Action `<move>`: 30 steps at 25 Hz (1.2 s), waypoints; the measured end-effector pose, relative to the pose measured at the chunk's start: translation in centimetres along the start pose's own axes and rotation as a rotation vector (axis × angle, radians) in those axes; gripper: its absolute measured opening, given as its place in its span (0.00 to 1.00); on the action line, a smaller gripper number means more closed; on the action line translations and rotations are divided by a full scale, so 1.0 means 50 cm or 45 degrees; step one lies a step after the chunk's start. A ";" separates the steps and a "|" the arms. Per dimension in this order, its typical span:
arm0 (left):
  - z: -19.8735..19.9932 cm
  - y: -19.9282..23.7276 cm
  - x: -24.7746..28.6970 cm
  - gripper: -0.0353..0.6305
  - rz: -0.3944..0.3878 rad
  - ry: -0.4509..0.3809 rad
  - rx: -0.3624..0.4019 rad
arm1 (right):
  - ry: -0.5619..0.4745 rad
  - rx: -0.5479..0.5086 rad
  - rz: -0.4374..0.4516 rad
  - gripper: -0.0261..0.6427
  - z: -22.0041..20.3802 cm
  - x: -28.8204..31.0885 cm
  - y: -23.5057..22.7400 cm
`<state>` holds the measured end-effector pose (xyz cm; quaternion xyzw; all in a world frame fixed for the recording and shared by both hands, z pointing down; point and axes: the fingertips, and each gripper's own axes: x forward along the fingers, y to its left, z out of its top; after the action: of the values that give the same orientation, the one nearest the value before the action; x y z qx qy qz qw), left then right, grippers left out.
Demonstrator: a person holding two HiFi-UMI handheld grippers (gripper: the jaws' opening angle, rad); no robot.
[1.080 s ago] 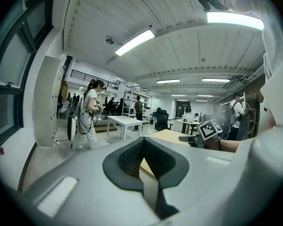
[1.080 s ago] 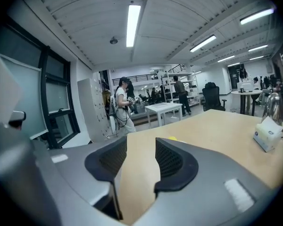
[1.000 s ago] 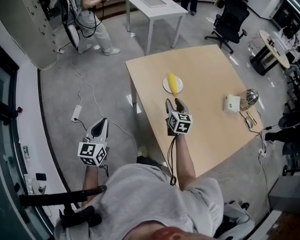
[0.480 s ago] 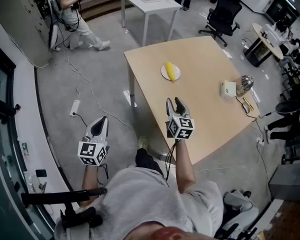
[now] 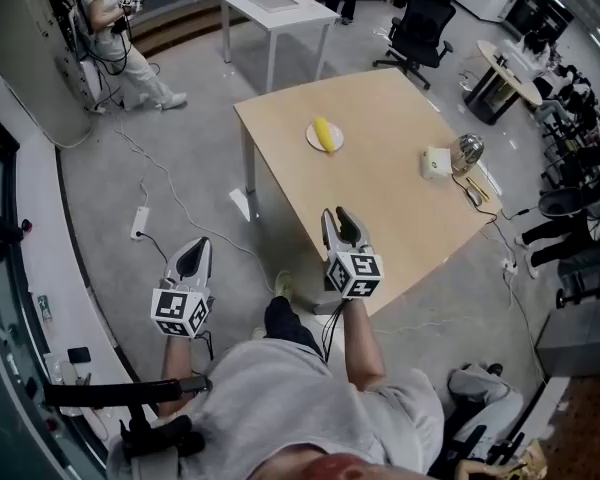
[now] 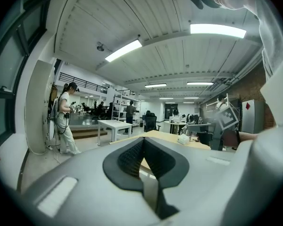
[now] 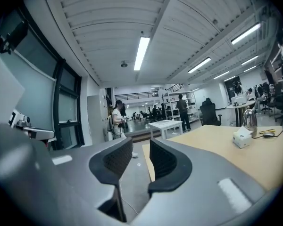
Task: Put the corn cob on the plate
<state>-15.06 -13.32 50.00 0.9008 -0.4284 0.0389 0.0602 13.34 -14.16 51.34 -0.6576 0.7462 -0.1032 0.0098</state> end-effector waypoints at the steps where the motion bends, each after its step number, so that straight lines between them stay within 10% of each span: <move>1: 0.004 -0.006 -0.008 0.08 -0.005 -0.009 0.002 | -0.009 0.006 -0.004 0.21 0.003 -0.016 0.005; 9: 0.005 -0.040 -0.066 0.08 -0.029 -0.041 -0.008 | -0.022 0.033 -0.045 0.05 -0.022 -0.121 0.051; 30: 0.003 -0.063 -0.137 0.08 -0.021 -0.097 -0.024 | -0.014 -0.092 0.032 0.05 -0.065 -0.223 0.139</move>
<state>-16.89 -6.12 48.79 0.9045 -0.4233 0.0001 0.0528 7.53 -1.97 52.01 -0.6487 0.7575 -0.0725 -0.0088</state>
